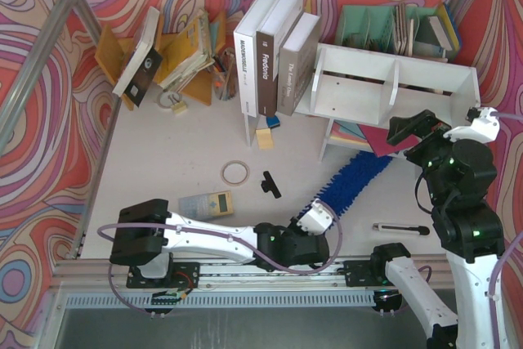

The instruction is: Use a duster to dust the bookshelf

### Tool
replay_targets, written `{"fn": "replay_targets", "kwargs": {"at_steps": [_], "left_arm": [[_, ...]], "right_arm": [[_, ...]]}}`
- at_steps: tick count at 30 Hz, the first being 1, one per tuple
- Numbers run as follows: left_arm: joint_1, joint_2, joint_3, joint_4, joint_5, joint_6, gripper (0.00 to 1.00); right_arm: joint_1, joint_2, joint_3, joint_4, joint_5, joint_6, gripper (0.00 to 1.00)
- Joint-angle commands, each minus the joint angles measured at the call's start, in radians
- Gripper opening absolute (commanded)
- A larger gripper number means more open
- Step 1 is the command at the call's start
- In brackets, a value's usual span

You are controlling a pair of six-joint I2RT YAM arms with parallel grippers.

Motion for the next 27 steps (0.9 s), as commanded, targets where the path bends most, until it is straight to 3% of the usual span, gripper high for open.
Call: {"fn": "replay_targets", "kwargs": {"at_steps": [1,7,21,27], "left_arm": [[0.002,0.062,0.081,0.053,0.025,0.114,0.0],[0.002,0.088,0.129,0.03,0.017,0.142,0.0],[0.001,-0.218,-0.145,-0.127,-0.164,-0.157,0.0],[0.001,-0.253,-0.16,-0.069,-0.153,-0.104,0.0]], "right_arm": [[0.002,0.008,0.032,0.025,-0.004,-0.006,0.99],[0.001,0.001,0.025,0.019,-0.004,-0.005,0.99],[0.001,-0.009,-0.011,0.028,-0.012,0.009,0.99],[0.002,-0.023,-0.025,0.025,-0.007,0.01,0.99]]}}
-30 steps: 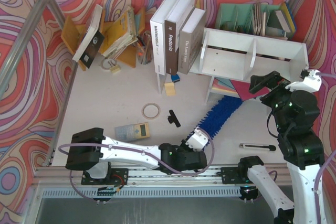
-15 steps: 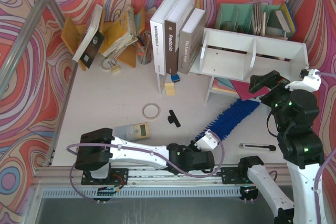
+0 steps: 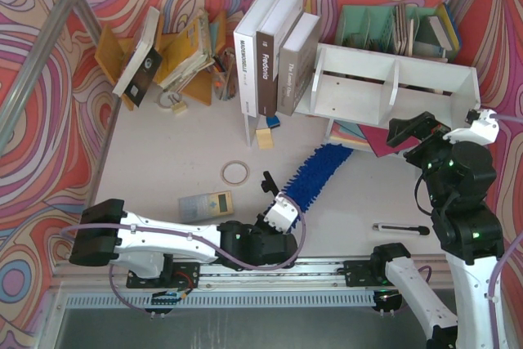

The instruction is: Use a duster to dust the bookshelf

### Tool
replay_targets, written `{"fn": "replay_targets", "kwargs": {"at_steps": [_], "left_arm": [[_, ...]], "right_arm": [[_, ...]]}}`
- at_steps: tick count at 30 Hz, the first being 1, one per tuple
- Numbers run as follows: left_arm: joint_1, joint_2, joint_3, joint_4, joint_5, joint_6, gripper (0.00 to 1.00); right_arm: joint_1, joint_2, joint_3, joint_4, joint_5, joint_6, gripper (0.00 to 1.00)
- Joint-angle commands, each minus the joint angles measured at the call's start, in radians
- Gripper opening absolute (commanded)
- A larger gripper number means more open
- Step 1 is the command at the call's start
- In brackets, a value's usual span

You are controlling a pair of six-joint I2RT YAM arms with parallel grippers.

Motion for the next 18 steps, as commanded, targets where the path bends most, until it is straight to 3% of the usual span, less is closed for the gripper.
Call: {"fn": "replay_targets", "kwargs": {"at_steps": [1,13,18], "left_arm": [[0.001,0.009,0.024,0.074,-0.067,0.023,0.0],[0.002,0.357,0.422,0.175,0.092,0.35,0.0],[0.013,0.399,0.475,0.161,0.115,0.376,0.0]], "right_arm": [[0.002,-0.019,-0.014,0.024,-0.003,0.009,0.99],[0.001,-0.022,0.007,0.005,0.006,-0.006,0.99],[0.001,-0.03,0.004,0.001,0.014,-0.009,0.99]]}}
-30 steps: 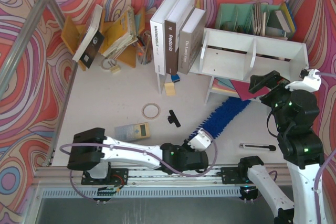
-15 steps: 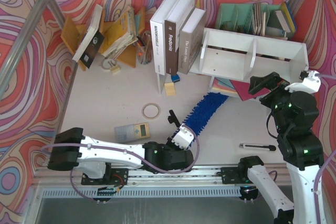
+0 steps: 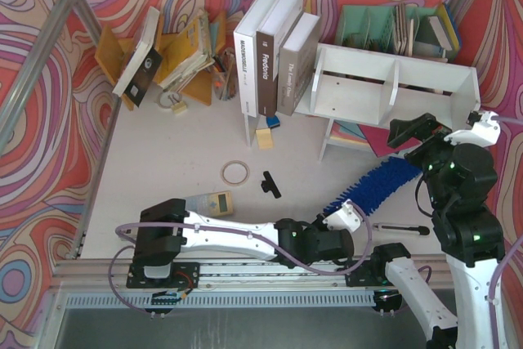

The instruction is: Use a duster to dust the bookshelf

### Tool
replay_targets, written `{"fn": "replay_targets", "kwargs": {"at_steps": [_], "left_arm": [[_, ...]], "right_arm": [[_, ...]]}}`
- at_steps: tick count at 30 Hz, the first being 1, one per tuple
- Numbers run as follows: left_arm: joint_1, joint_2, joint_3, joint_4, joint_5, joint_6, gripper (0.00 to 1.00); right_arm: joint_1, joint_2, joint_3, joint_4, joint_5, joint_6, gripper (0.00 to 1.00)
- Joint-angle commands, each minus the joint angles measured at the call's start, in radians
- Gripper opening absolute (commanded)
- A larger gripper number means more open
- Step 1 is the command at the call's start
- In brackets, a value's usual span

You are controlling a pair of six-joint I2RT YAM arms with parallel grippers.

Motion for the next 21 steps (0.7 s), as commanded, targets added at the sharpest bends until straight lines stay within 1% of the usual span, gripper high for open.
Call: {"fn": "replay_targets", "kwargs": {"at_steps": [1,9,13,16,21], "left_arm": [[0.011,-0.008,0.021,0.066,-0.006,0.058,0.0],[0.031,-0.145,-0.168,0.067,-0.06,-0.041,0.0],[0.044,-0.19,-0.228,0.075,-0.073,-0.074,0.0],[0.051,-0.18,-0.221,0.085,-0.063,-0.067,0.0],[0.06,-0.109,-0.136,0.108,-0.021,0.005,0.0]], "right_arm": [[0.002,-0.018,0.009,0.001,0.013,-0.008,0.99],[0.001,-0.013,0.0,0.014,0.006,-0.008,0.99],[0.002,-0.006,-0.001,0.022,-0.002,-0.003,0.99],[0.001,-0.006,-0.001,0.025,-0.005,0.001,0.99],[0.002,0.0,0.011,0.018,-0.005,-0.006,0.99]]}}
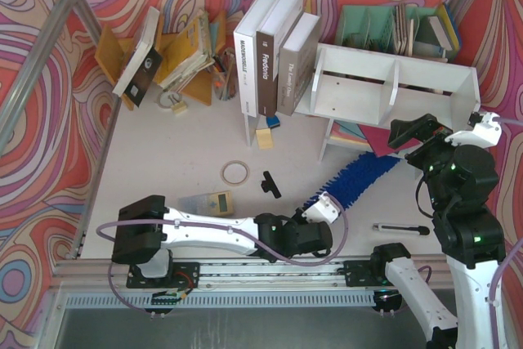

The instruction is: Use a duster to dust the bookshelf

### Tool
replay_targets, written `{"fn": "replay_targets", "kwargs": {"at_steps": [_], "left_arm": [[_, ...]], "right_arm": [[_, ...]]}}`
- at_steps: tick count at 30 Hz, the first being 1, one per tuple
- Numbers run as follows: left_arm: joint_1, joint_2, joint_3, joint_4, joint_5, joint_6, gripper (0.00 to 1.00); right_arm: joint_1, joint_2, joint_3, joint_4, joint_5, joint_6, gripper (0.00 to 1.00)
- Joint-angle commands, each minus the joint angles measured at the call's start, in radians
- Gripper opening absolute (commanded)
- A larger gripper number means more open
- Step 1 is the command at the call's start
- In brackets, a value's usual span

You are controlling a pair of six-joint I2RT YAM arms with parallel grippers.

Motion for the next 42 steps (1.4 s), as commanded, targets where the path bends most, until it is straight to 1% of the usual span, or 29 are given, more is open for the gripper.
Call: {"fn": "replay_targets", "kwargs": {"at_steps": [1,7,12,16,23,28,36,42], "left_arm": [[0.014,0.063,0.09,0.09,0.004,0.054,0.0],[0.024,0.179,0.217,0.079,0.066,0.118,0.0],[0.036,0.235,0.268,0.059,0.108,0.131,0.0],[0.047,0.236,0.235,0.051,0.126,0.113,0.0],[0.057,0.192,0.1,0.092,0.128,0.043,0.0],[0.058,0.21,0.12,0.069,0.128,0.042,0.0],[0.042,0.132,0.167,0.064,0.121,0.095,0.0],[0.025,0.116,0.174,0.063,0.135,0.106,0.0]], "right_arm": [[0.002,0.011,0.015,0.015,-0.005,-0.007,0.99],[0.001,0.012,0.028,0.009,0.004,-0.013,0.99],[0.002,0.011,0.024,0.011,0.007,-0.015,0.99],[0.001,0.011,0.018,0.011,0.011,-0.019,0.99],[0.002,0.002,-0.007,0.018,0.013,-0.016,0.99],[0.002,0.005,-0.012,0.022,0.002,-0.006,0.99],[0.002,0.003,0.004,0.01,0.008,-0.009,0.99],[0.002,-0.001,-0.005,0.012,0.006,-0.004,0.99]]}}
